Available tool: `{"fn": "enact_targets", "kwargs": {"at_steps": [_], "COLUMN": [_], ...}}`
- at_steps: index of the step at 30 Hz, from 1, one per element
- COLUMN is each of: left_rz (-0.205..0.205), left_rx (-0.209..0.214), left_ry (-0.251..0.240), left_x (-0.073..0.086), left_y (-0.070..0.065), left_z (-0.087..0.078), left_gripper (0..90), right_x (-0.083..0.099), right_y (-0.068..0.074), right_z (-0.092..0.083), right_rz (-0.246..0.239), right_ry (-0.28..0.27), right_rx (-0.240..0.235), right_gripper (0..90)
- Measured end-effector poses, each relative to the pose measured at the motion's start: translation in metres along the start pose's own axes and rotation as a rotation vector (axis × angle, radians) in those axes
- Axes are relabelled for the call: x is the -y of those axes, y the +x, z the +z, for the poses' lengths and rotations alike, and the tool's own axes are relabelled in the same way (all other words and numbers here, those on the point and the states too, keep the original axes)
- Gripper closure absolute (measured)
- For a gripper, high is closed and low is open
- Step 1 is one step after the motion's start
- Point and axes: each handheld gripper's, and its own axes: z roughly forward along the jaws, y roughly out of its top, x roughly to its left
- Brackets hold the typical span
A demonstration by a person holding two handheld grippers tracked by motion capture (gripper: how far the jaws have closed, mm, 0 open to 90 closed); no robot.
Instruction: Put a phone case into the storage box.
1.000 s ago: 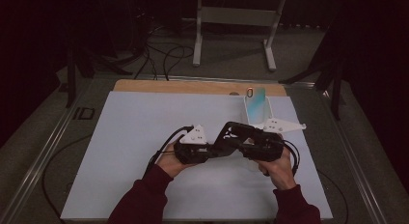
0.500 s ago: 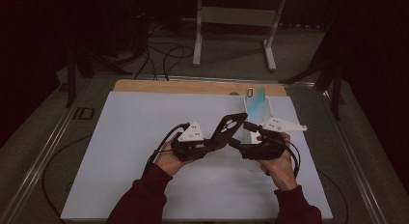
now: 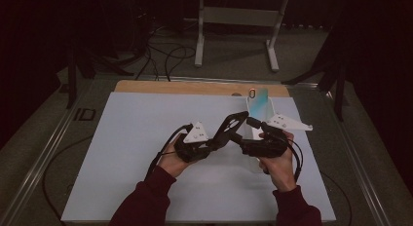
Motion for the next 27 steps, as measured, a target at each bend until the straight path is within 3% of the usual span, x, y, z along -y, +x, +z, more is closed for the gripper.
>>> {"fn": "enact_targets", "kwargs": {"at_steps": [5,12,15,21,27], "left_rz": [0.013,0.022,0.023,0.009,0.006], "left_rx": [0.002,-0.021,-0.006,0.029,0.018], "left_ry": [0.008,0.018,0.022,0.006,0.005], "left_x": [0.000,-0.003,-0.004,-0.006,-0.006], "left_y": [-0.004,-0.009,-0.011,-0.014,-0.013], "left_z": [0.003,0.008,0.011,0.014,0.014], "left_gripper": [80.5,80.6,80.7,80.7,80.6], "right_x": [-0.002,-0.004,-0.005,-0.005,-0.006], "right_y": [0.000,0.002,0.003,0.004,0.004], "right_z": [0.006,0.009,0.012,0.012,0.010], "right_rz": [0.045,0.064,0.075,0.066,0.053], "right_ry": [-0.019,-0.036,-0.047,-0.067,-0.065], "right_rx": [0.001,0.029,0.037,0.053,0.065], "right_gripper": [13.1,12.2,11.3,11.4,13.2]}}
